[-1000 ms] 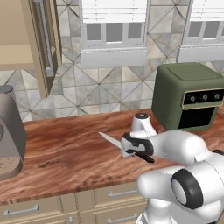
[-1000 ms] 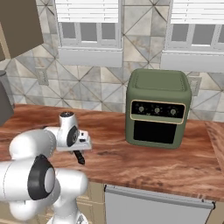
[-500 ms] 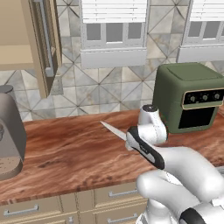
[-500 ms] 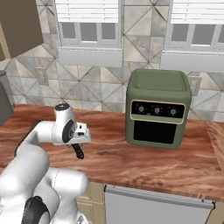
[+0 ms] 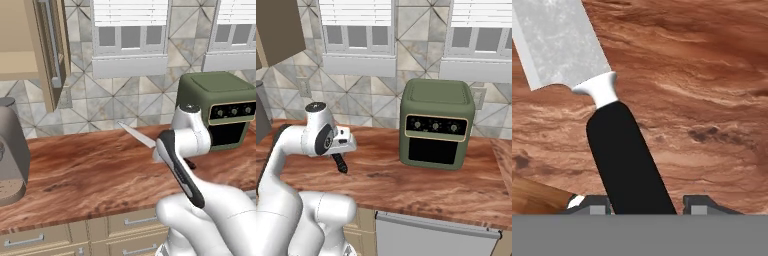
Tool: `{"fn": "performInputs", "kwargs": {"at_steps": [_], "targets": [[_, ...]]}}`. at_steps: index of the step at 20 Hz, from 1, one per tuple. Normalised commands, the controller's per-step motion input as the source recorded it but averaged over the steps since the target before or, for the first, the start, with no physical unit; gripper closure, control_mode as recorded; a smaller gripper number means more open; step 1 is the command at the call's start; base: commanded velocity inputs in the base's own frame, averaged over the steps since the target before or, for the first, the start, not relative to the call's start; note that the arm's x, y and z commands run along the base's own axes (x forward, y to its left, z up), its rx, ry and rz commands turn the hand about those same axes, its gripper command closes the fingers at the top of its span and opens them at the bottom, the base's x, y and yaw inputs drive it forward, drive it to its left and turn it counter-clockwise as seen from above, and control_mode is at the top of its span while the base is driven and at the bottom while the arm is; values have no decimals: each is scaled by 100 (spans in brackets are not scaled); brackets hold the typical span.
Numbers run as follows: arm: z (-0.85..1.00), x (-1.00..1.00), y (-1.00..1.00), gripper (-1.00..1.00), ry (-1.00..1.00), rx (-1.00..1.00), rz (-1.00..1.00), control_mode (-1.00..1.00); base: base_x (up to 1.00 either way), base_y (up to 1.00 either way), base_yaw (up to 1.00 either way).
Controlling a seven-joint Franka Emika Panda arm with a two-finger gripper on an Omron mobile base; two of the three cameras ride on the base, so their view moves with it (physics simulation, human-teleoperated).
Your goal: Move the cutting board and knife to the sink. Then move spray from the cabinet to the counter.
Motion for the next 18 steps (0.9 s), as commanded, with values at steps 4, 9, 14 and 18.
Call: {"fn": "performInputs", "kwargs": {"at_steps": [4,9,14,18], "targets": [[72,-58,-13,100,-12,0,0,-100,0,0,0],[79,-56,-12,100,-16,0,0,-100,0,0,0],[85,-28,-6,100,-15,0,0,-100,0,0,0],[71,-33,0,100,-12,0,0,-100,0,0,0]]}}
